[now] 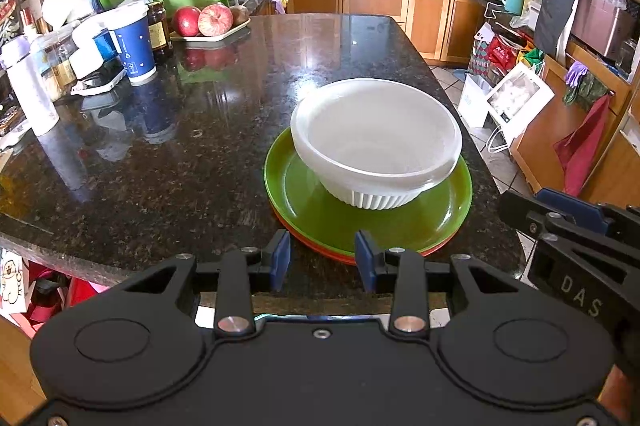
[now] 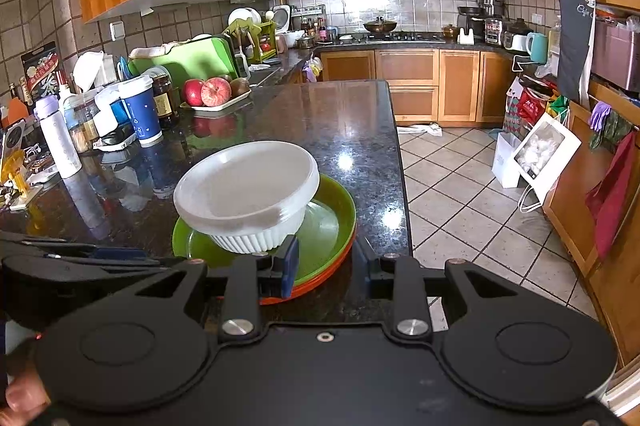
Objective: Organize plates and bowls
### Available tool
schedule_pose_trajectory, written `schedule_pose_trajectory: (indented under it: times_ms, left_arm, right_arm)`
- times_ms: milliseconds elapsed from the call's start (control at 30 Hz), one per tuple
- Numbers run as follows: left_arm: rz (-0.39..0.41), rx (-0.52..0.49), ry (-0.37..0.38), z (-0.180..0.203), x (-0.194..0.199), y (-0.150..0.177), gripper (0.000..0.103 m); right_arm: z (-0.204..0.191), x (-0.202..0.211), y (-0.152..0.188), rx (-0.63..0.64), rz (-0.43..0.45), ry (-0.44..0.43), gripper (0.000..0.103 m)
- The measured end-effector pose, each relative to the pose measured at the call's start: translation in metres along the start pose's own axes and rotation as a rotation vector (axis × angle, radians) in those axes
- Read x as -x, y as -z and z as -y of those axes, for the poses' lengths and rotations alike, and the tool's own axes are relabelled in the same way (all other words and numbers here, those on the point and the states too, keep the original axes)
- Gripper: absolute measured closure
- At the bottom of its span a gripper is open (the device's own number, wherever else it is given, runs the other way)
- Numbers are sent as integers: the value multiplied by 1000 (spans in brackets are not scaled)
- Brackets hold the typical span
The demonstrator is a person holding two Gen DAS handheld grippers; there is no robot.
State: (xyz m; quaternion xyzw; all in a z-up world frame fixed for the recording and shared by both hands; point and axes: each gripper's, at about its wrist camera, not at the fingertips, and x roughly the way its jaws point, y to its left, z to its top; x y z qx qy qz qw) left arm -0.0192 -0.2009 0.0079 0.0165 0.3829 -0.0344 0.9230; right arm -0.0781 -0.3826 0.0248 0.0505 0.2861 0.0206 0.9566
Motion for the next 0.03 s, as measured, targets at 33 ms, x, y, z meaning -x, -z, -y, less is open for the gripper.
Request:
schedule_pose_trajectory:
  times_ms: [33]
  left_arm:
    - [-2,1,-1,0,-1,0,57]
  right_arm:
    - [1,-1,0,0,-1,0,72]
